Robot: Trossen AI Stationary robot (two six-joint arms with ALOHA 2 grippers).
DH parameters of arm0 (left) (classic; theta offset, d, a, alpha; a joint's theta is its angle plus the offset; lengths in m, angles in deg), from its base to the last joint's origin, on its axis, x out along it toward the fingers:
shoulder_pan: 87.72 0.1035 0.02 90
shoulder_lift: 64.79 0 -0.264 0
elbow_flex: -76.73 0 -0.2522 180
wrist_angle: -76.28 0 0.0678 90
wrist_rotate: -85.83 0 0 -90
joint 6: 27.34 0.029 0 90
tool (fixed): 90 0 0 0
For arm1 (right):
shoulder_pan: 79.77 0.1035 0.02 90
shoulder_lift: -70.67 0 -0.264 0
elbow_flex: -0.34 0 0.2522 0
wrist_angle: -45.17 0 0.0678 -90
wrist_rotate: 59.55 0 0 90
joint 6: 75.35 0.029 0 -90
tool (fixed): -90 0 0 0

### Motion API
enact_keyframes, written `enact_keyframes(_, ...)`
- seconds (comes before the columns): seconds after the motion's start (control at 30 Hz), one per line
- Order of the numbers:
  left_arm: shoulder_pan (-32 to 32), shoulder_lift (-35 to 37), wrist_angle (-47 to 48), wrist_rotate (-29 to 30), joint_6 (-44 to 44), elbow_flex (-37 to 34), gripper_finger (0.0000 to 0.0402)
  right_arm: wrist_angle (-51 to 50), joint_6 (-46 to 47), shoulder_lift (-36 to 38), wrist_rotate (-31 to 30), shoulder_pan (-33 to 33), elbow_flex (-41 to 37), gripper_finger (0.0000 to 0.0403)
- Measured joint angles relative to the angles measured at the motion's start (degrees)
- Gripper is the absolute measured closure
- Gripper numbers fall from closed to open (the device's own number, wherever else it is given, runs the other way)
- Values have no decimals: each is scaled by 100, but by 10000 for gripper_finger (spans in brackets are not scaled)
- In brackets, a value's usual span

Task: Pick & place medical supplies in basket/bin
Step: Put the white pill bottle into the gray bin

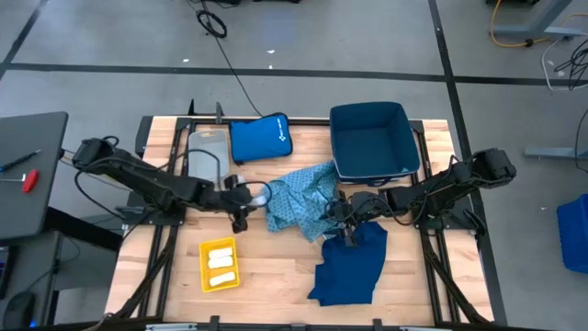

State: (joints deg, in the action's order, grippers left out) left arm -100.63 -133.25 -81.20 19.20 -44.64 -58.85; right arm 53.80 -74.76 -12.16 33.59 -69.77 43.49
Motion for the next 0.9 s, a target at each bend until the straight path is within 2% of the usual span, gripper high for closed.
enact_keyframes(0.17, -13, 413, -1760, -66, 1168, -182, 250, 7, -27, 0, 1, 0, 0, 174)
enact_keyframes(0.33, 223, 656, -3526, -399, 1828, -621, 250, 29, -68, 0, 2, 0, 0, 174)
enact_keyframes(0.47, 491, 773, -4055, -174, 2015, -942, 250, 56, -149, 0, 2, 0, 0, 174)
enact_keyframes(0.7, 879, 823, -3904, 1160, 2045, -1123, 250, 94, -197, 0, 2, 0, 0, 174)
enact_keyframes(0.9, 1080, 829, -3625, 2849, 1727, -1121, 250, 100, -237, 0, 2, 0, 0, 174)
